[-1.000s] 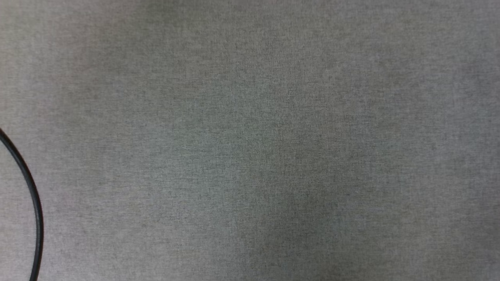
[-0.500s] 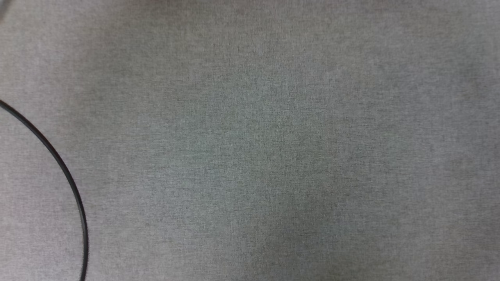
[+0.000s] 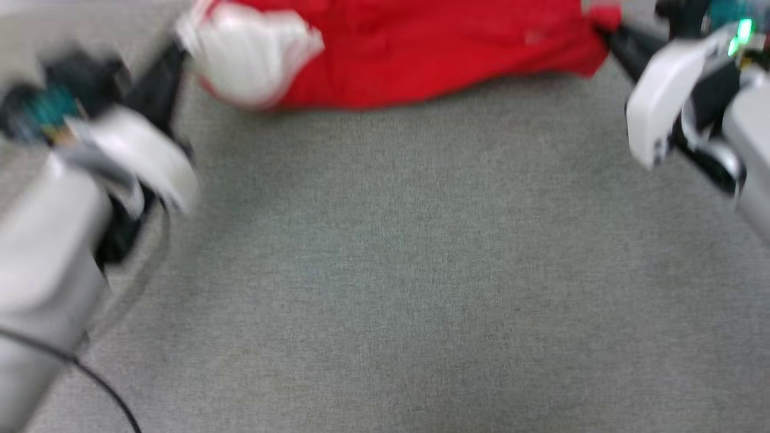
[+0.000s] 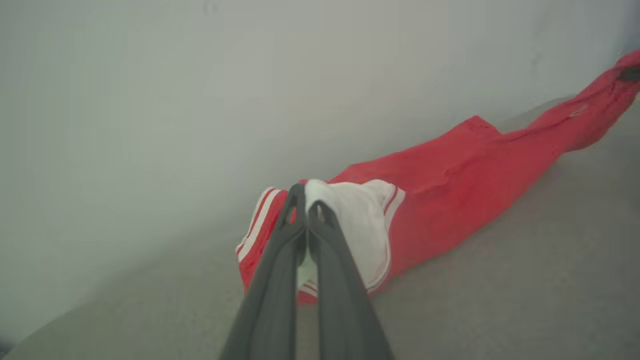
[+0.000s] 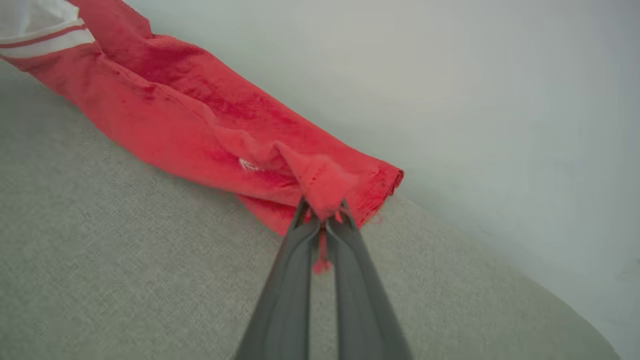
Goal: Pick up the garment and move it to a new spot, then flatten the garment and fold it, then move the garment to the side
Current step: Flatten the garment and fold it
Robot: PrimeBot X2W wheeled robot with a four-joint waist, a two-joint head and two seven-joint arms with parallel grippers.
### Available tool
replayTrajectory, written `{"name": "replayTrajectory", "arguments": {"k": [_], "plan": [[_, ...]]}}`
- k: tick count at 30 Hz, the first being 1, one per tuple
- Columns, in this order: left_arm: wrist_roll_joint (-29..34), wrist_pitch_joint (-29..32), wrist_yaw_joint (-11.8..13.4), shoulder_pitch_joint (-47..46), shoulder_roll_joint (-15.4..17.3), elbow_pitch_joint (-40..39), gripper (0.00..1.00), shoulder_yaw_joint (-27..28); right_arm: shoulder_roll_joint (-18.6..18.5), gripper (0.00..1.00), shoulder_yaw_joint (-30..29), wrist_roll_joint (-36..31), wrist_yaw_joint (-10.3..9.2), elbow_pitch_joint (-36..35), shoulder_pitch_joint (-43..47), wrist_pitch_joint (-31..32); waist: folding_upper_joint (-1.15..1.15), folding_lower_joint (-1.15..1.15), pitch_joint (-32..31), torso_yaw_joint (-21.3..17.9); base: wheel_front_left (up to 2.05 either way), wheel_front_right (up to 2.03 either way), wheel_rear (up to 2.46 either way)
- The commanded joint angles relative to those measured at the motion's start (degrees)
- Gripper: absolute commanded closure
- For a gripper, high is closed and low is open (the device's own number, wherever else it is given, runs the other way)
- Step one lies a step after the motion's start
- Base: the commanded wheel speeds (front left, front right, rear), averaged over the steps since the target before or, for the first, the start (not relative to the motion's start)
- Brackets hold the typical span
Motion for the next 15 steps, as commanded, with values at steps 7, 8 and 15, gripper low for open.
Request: {"name": "replayTrajectory", "arguments": {"k": [7, 8, 15], "plan": [[-4.2, 0.1, 6.9, 22.0, 4.4, -13.0, 1.00, -1.1, -4.6, 1.00, 5.1, 4.4, -0.04, -4.3, 12.4, -2.6, 0.00, 0.00, -8.1, 0.0, 0.00, 0.00, 0.00], [-4.7, 0.3, 7.9, 24.6, 5.1, -14.9, 1.00, -1.4, -5.1, 1.00, 5.3, 5.2, -0.04, -4.9, 13.8, -3.1, 0.00, 0.00, -8.9, -0.1, 0.00, 0.00, 0.00], [-9.6, 1.8, 15.4, 42.7, 8.9, -26.1, 1.00, -4.1, -10.8, 1.00, 6.6, 8.3, -0.04, -10.0, 27.4, -4.4, 0.00, 0.00, -14.8, -0.3, 0.00, 0.00, 0.00]]}}
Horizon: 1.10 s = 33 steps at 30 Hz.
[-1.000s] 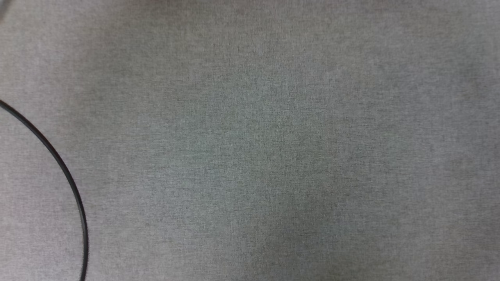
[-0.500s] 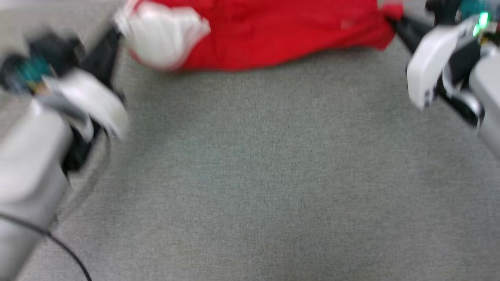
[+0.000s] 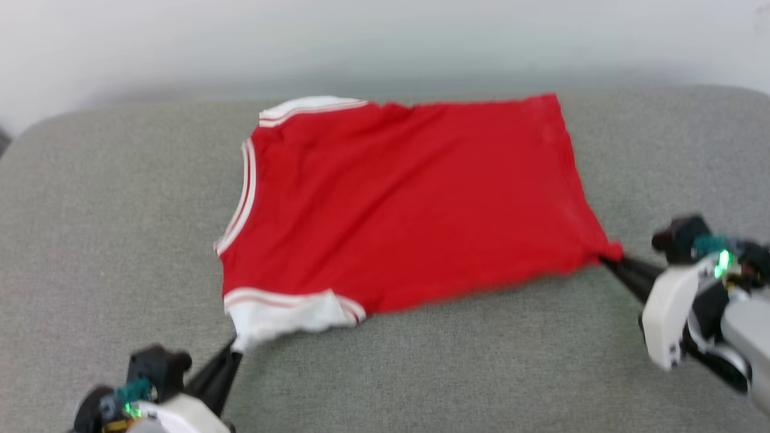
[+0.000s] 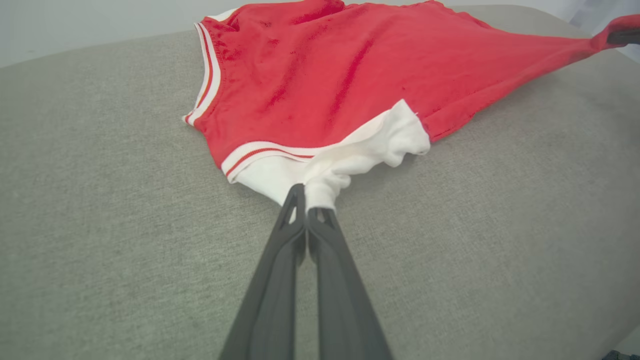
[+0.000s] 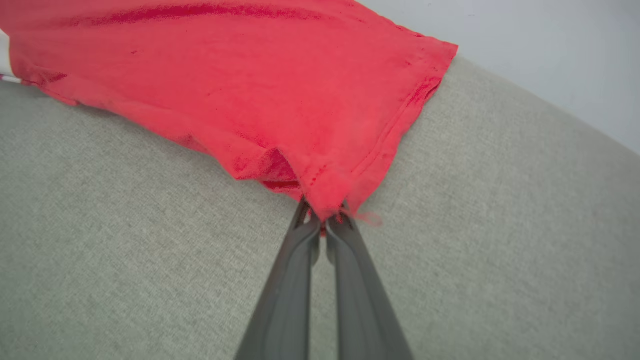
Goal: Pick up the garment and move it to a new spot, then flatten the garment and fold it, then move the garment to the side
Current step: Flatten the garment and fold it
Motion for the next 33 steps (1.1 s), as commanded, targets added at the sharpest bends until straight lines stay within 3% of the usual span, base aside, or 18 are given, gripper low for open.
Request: {"name": "replayTrajectory", "arguments": {"k": [1, 12, 17, 24, 33], "plan": [[-0.8, 0.1, 1.0, 2.4, 0.4, -1.5, 1.00, -0.5, -1.2, 1.00, 0.2, 0.4, -0.04, -1.2, 2.9, -0.2, 0.00, 0.01, -2.0, -0.2, 0.00, 0.00, 0.00], [-5.8, 0.0, 6.1, 16.0, 1.0, -6.3, 1.00, -2.8, -4.5, 1.00, -3.5, 0.6, -0.04, -6.5, 18.1, -0.1, 0.00, 0.01, -7.6, -1.4, 0.00, 0.00, 0.00], [-8.5, 0.1, 6.8, 20.5, 0.9, -7.3, 1.00, -3.4, -6.0, 1.00, -7.4, 0.1, -0.04, -8.9, 25.4, 0.2, 0.00, 0.01, -8.6, -1.3, 0.00, 0.00, 0.00], [-9.3, 0.2, 6.7, 22.0, 1.7, -8.3, 1.00, -3.6, -6.3, 1.00, -13.8, -2.4, -0.04, -12.7, 32.6, 3.0, 0.00, 0.01, -8.8, -1.2, 0.00, 0.00, 0.00], [-5.6, 1.5, 3.0, 11.3, 1.7, -5.6, 1.00, -1.6, -4.2, 1.00, -23.3, -7.1, -0.04, -18.2, 31.6, 7.7, 0.00, 0.01, -7.3, -0.9, 0.00, 0.00, 0.00]]}}
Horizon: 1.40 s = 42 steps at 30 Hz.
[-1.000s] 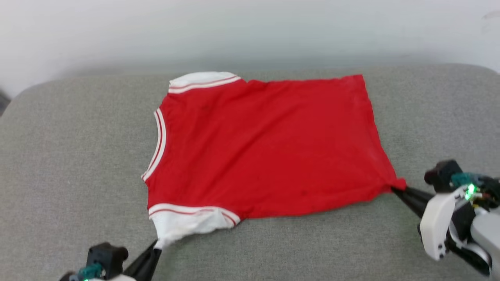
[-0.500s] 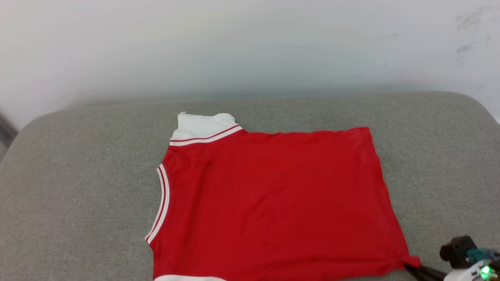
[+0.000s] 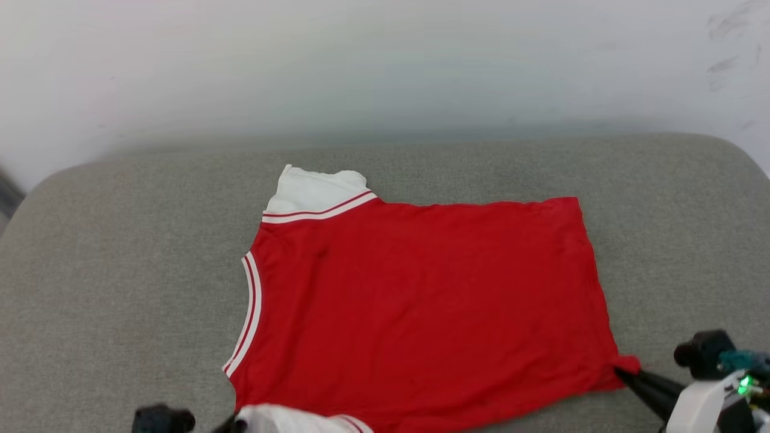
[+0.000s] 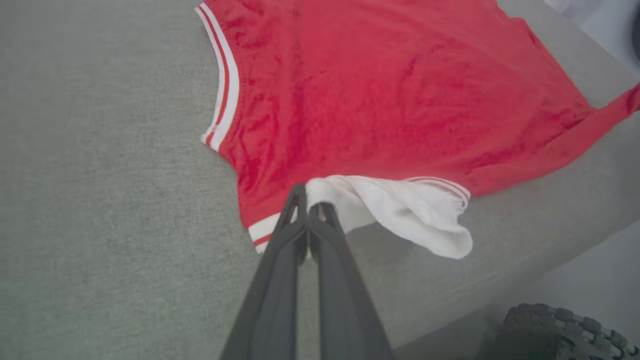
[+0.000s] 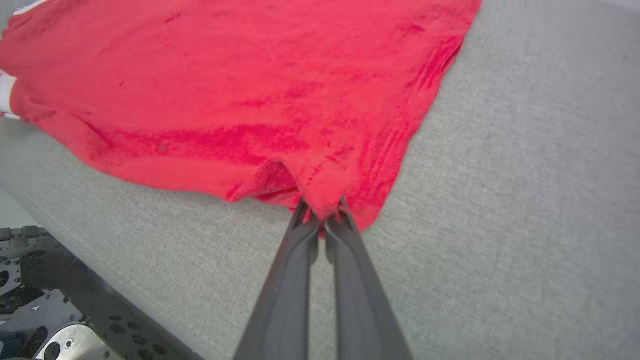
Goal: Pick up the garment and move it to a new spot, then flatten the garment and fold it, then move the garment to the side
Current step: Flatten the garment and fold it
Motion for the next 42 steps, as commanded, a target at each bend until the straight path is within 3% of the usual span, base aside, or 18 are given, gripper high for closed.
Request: {"name": "replayTrajectory", "arguments": {"k": [1, 9, 16, 26, 36, 37, 38, 39, 40, 42], "plan": [[0.5, 0.3, -0.6, -1.9, 0.0, 0.5, 1.00, 0.6, 0.4, 1.00, -1.2, -0.5, -0.04, -0.8, -1.4, 0.5, 0.00, 0.01, 0.9, 0.0, 0.00, 0.00, 0.00], [3.2, 3.5, -5.2, -14.7, -0.6, 4.5, 1.00, 2.7, 2.0, 1.00, -9.3, -2.5, -0.04, -4.4, -4.9, 4.5, 0.00, 0.01, 5.8, -0.6, 0.00, 0.00, 0.00], [7.0, 6.9, -8.7, -24.8, -2.1, 10.6, 1.00, 2.0, 3.9, 1.00, -12.5, -3.3, -0.04, -3.5, -8.2, 7.3, 0.00, 0.01, 10.7, -0.9, 0.00, 0.00, 0.00], [8.3, 8.3, -13.9, -33.1, -5.9, 24.1, 1.00, 1.0, 6.9, 1.00, -10.9, -4.6, -0.03, 1.8, -13.4, 9.9, 0.00, 0.01, 16.9, -1.4, 0.00, 0.00, 0.00], [7.8, 8.2, -18.8, -35.4, -10.3, 35.8, 1.00, -1.0, 8.7, 1.00, -7.5, -3.1, -0.04, 7.6, -15.8, 11.3, 0.00, 0.01, 17.0, -1.3, 0.00, 0.00, 0.00], [7.5, 8.2, -19.0, -35.5, -10.7, 36.5, 1.00, -1.0, 8.8, 0.93, -7.7, -2.7, -0.04, 8.0, -15.9, 11.2, 0.00, 0.01, 16.6, -1.3, 0.00, 0.00, 0.00], [7.3, 8.0, -19.0, -35.8, -10.9, 37.2, 0.94, -0.7, 8.9, 0.52, -8.1, -2.4, -0.04, 8.4, -16.0, 10.8, 0.00, 0.01, 16.2, -1.3, 0.00, 0.00, 0.00], [7.0, 7.9, -18.9, -36.0, -11.1, 37.8, 0.55, -0.5, 9.1, 0.00, -8.5, -2.1, -0.04, 8.7, -16.0, 10.4, 0.00, 0.01, 15.6, -1.2, 0.00, 0.00, 0.00], [7.4, 7.7, -18.9, -36.3, -11.3, 38.2, 0.00, -0.6, 9.2, 0.00, -8.8, -2.0, -0.04, 8.8, -16.0, 9.9, 0.00, 0.01, 15.0, -1.1, 0.00, 0.00, 0.00], [7.6, 7.6, -18.8, -36.9, -11.6, 38.7, 0.00, -0.7, 9.3, 0.00, -9.2, -2.2, -0.03, 8.9, -15.5, 8.9, 0.00, 0.01, 13.7, -0.8, 0.00, 0.00, 0.00]]}}
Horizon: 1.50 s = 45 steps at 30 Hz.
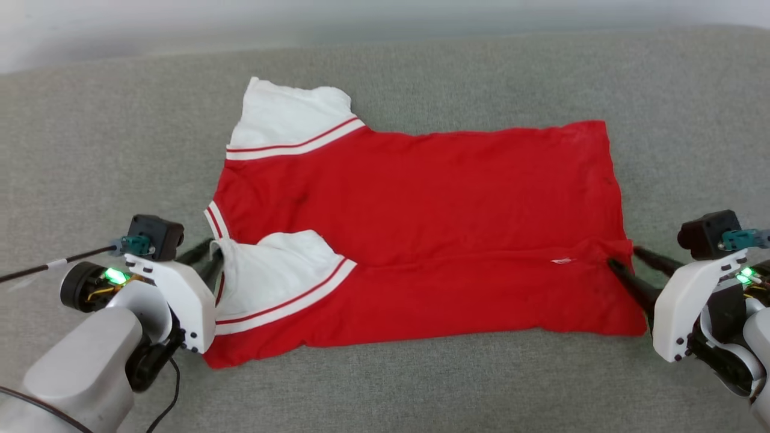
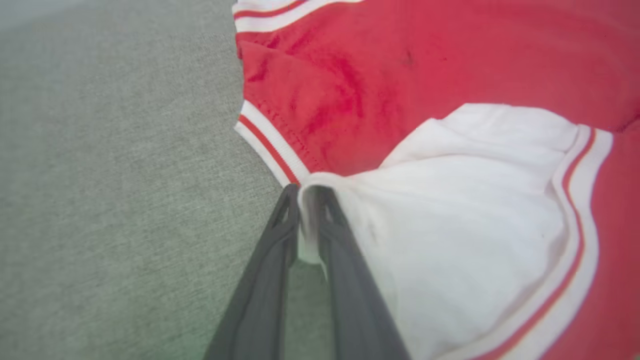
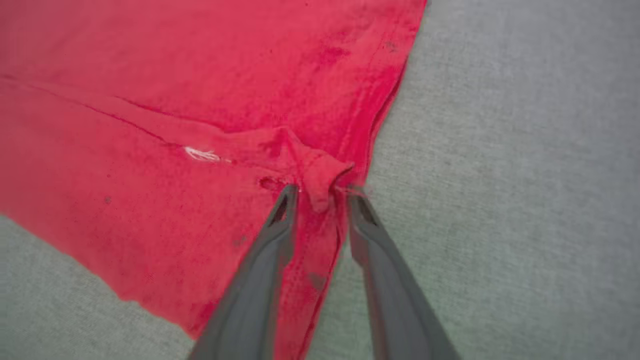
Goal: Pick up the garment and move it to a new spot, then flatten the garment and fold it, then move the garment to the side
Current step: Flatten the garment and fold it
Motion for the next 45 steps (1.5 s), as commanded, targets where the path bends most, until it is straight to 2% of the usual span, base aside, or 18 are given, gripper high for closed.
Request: {"name": "replayTrajectory", "arguments": {"k": [1, 5, 9, 13, 17, 27, 34, 41, 43, 45], "plan": [[-0.3, 0.5, 0.0, -1.0, -0.3, 0.3, 0.00, -0.1, 0.4, 0.00, -0.4, -0.2, -0.02, 0.0, 0.4, -0.8, 0.00, -0.01, -1.8, 0.5, 0.00, 0.00, 0.00], [-0.8, 2.2, -0.6, -2.4, 0.9, -0.9, 0.00, 0.1, 0.4, 0.00, -0.9, -0.6, -0.02, -0.7, 1.1, -2.2, 0.00, -0.01, -3.3, 0.8, 0.00, 0.00, 0.00], [-0.4, 5.8, -0.9, -3.6, 3.8, -4.0, 0.00, -0.3, 0.0, 0.00, -1.4, -1.3, -0.03, -1.7, 2.0, -3.1, 0.00, -0.01, -4.6, 1.0, 0.00, 0.00, 0.00], [-1.1, 13.7, -1.7, -5.8, 7.7, -8.4, 0.00, -1.3, -0.2, 0.00, -2.0, -2.0, -0.03, -2.4, 2.4, -3.2, 0.00, -0.01, -5.1, 1.2, 0.00, 0.00, 0.00], [-2.9, 24.0, -2.4, -7.6, 10.1, -12.8, 0.00, -3.2, -0.2, 0.00, -2.7, -2.7, -0.03, -3.0, 2.9, -3.0, 0.00, -0.01, -5.1, 1.6, 0.00, 0.00, 0.00], [-14.0, 45.6, -3.1, -7.3, 10.8, -17.1, 0.00, -6.5, 1.3, 0.00, -2.7, -3.7, -0.02, -4.3, 2.1, -2.0, 0.00, -0.01, -4.9, 0.3, 0.00, 0.00, 0.00], [-14.7, 50.5, -2.2, -5.4, 9.4, -14.0, 0.00, -9.5, 2.4, 0.00, -1.4, -4.0, -0.02, -4.6, -0.2, -1.4, 0.00, -0.01, -3.5, -1.5, 0.00, 0.00, 0.00], [-14.0, 52.0, -2.7, -3.6, 6.8, -8.6, 0.00, -12.7, 2.5, 0.00, -0.1, -3.6, -0.02, -4.1, -2.1, -1.7, 0.00, -0.01, -2.5, -2.6, 0.00, 0.00, 0.00], [-13.7, 51.3, -3.1, -3.3, 6.2, -7.7, 1.00, -13.2, 2.0, 0.00, 0.4, -4.2, -0.03, -4.0, -2.5, -1.8, 0.00, -0.01, -2.7, -2.8, 0.00, 0.00, 0.00], [-14.0, 50.6, -3.7, -3.6, 5.7, -7.5, 1.00, -13.2, 1.3, 0.00, 0.8, -3.9, -0.03, -4.1, -3.1, -1.7, 0.00, -0.01, -3.3, -2.7, 0.00, 0.00, 0.00]]}}
